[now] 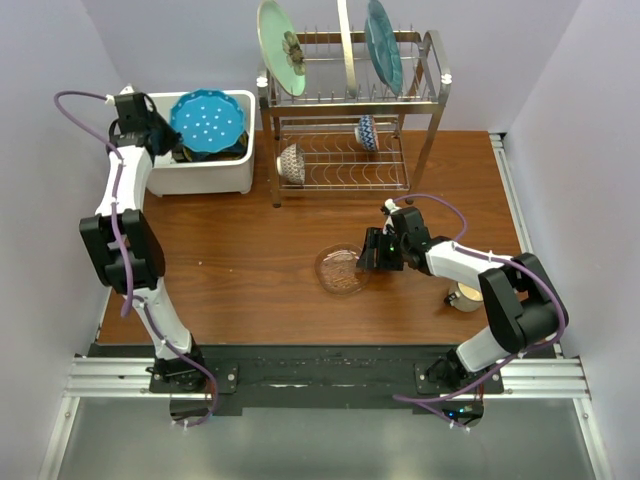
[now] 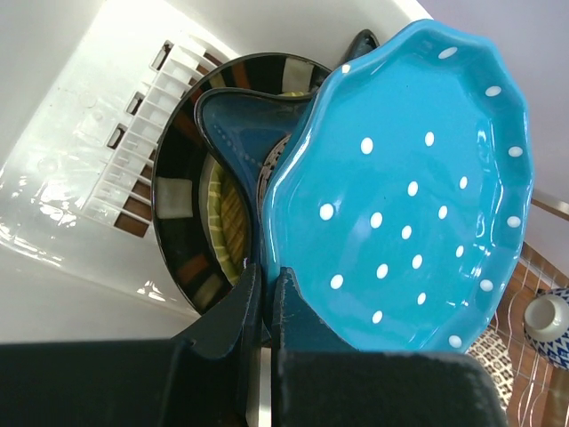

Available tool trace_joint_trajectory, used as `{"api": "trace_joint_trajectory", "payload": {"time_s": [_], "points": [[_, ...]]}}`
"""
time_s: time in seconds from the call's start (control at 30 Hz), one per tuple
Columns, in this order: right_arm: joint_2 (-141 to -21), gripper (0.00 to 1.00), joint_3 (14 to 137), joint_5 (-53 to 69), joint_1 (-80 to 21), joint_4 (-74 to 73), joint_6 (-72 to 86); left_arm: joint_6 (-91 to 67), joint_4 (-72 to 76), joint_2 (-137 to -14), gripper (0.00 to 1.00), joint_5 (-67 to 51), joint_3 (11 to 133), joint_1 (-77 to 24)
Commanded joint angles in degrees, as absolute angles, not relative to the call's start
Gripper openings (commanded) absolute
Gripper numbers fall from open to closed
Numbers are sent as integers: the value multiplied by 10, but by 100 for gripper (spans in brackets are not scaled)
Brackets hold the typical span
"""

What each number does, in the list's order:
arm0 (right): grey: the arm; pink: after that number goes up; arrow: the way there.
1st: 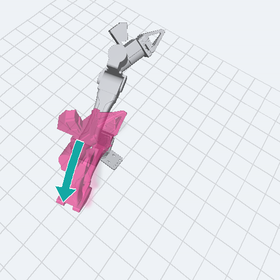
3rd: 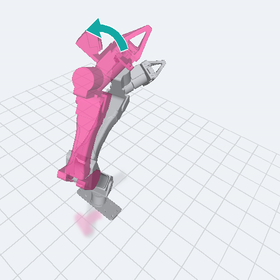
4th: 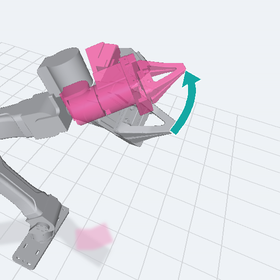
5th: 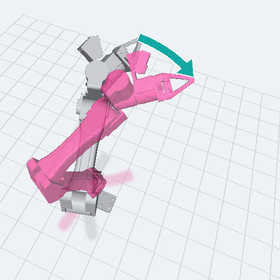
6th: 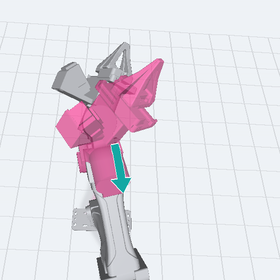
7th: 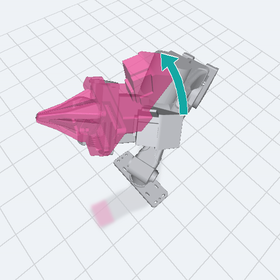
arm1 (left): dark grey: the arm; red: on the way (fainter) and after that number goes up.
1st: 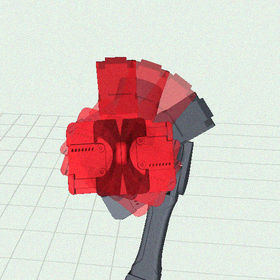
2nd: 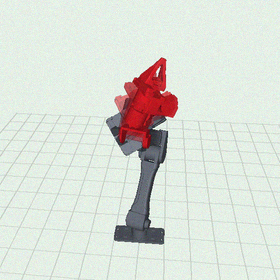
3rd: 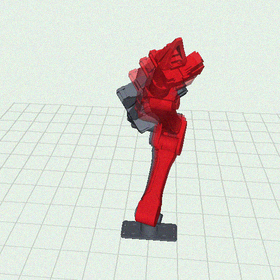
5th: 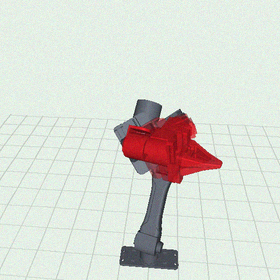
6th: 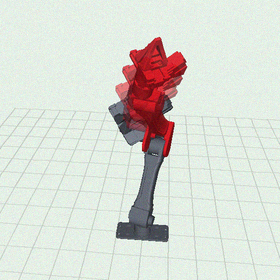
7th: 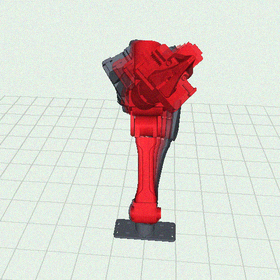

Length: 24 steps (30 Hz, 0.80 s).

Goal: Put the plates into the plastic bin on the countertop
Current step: Place the plate in the plastic bin.

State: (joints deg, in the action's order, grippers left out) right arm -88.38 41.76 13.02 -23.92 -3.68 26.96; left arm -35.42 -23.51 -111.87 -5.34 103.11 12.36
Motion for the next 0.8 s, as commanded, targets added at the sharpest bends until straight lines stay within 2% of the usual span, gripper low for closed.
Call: {"api": "trace_joint_trajectory", "payload": {"time_s": [0.0,0.53,0.77], "points": [[-871,63,412,113,-236,-69,258,-388,-160,-1116,0,-73,1086,128],[-868,61,410,116,-236,-68,257,-379,-177,-1147,0,-63,1088,130],[-867,60,413,117,-236,-69,257,-376,-175,-1129,20,-66,1087,136]]}}
